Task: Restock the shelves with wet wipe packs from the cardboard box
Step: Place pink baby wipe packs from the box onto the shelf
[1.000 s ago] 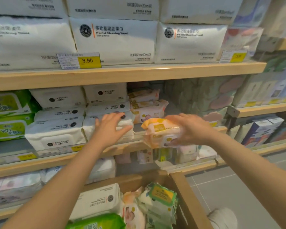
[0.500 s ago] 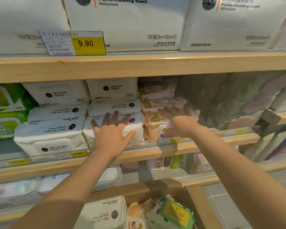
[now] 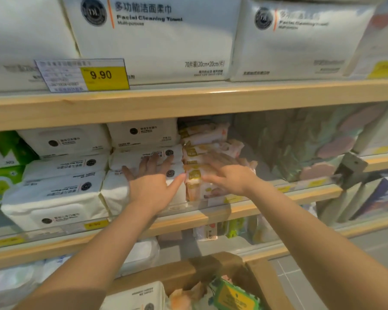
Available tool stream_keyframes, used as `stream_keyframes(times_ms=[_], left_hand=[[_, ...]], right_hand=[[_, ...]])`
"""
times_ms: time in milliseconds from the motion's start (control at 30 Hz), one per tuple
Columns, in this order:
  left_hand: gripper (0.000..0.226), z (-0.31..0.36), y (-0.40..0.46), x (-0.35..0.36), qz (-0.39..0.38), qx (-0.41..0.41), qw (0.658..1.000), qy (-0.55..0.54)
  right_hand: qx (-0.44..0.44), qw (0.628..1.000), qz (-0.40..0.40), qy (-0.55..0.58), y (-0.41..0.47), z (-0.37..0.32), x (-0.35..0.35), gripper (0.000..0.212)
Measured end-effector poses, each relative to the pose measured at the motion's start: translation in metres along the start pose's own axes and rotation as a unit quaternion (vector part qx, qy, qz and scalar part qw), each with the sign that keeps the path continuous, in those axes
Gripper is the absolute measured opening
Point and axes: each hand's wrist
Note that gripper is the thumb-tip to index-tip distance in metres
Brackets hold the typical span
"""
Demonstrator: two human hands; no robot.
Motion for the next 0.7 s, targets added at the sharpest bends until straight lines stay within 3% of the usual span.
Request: stream_keyframes(times_ms=[67,133,200,300,400,700], left_hand=[[0.066,0.015,0.013,0.003,-0.013,0.049,0.999,0.002],[0.068,0.029,0.027,0.01,-0.039,0.091,0.995,0.021],[0.067,0.036,0.037,0.018,-0.059,0.101,0.993,0.026],[0.065,0.037,0.042,0.027,-0.055,0.091,0.994,0.032],[0.066,0.038,0.04,0.028,-0.051,0.08,0.995,0.037],[0.07,0.043,0.04,0.028,-0.039,0.062,0.995,0.06]], right_hand=[[0.044,0.996,0.063,0.049,0.001,0.02,0.0,0.065],[0.091,0.978,0.129,0.135,0.005,0.041,0.006,0.084],[0.124,0.952,0.112,0.256,0.019,0.066,0.026,0.085],[0.107,0.917,0.11,0.367,0.029,0.074,0.036,0.077],[0.091,0.912,0.076,0.393,0.042,0.074,0.029,0.07],[0.12,0.875,0.075,0.463,0.056,0.067,0.044,0.052]])
Point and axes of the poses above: each hand's wrist, its own y-axis towards the middle knuckle, its own x-axis out of the palm, z = x × y, and after that the axes turned 13 degrees about -y, right-handed
